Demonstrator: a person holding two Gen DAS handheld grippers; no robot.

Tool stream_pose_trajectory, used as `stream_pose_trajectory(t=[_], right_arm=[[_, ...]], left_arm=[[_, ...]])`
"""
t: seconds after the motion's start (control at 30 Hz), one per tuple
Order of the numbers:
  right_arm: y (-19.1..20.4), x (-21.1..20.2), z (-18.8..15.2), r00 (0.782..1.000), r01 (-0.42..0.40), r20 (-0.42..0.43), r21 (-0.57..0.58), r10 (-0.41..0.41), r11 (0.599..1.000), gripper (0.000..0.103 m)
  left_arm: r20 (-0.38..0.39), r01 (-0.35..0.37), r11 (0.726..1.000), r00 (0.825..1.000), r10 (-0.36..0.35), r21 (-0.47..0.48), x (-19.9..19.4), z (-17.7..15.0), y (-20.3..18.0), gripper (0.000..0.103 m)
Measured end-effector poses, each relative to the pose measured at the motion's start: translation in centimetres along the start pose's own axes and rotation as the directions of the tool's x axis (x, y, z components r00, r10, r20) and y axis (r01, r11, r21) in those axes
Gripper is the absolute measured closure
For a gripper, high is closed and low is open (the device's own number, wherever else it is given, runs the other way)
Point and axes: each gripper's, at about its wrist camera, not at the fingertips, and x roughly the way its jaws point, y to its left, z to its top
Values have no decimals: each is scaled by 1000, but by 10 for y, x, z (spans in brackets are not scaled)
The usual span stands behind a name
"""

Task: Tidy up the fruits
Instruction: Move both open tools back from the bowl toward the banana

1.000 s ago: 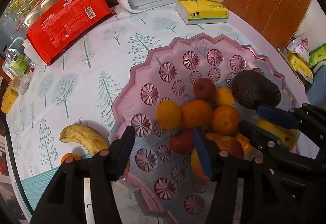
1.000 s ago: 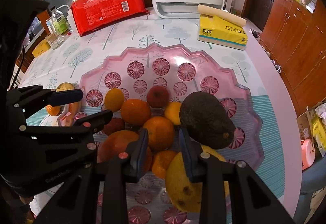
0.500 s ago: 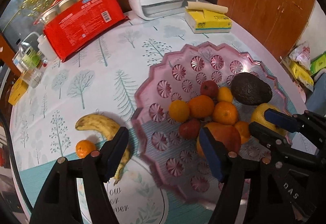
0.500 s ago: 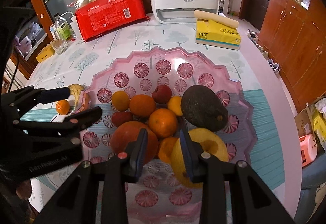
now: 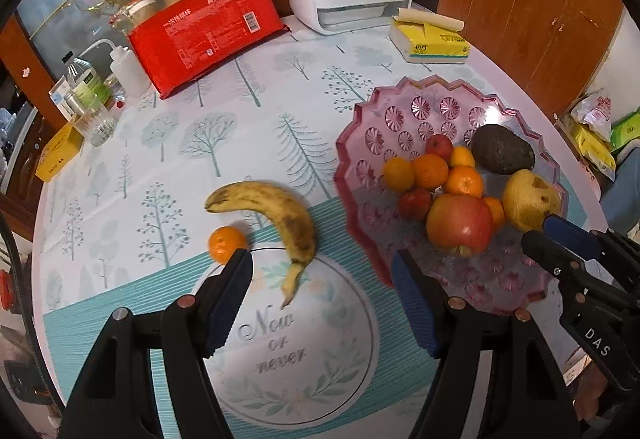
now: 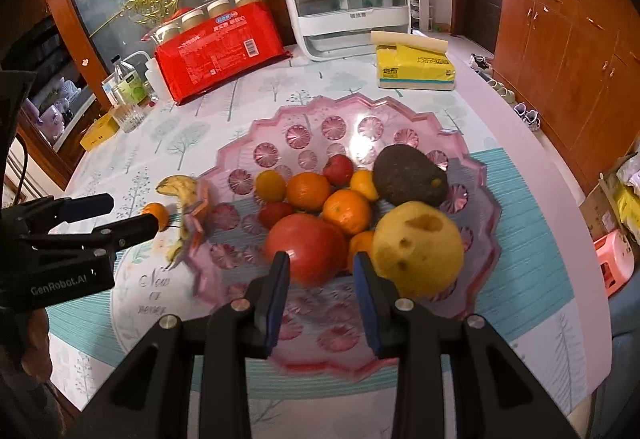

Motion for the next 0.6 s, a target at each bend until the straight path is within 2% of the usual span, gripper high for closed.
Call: stream_pose_trajectory(t=[0.23,0.37,0.6], right_arm=[[39,-13,2,999,-12,46,-27,14,1000,70],[66,-16,9,997,-20,70,-60,24,998,70],[105,-5,22,997,-36,70,-106,43,994,70]], left_arm=[[61,-7,1000,998,6,18,-29,-2,24,32],[82,-10,1000,997,9,13,-38,-4,43,29],[96,-24,1000,995,25,-16,-34,-7,81,27]])
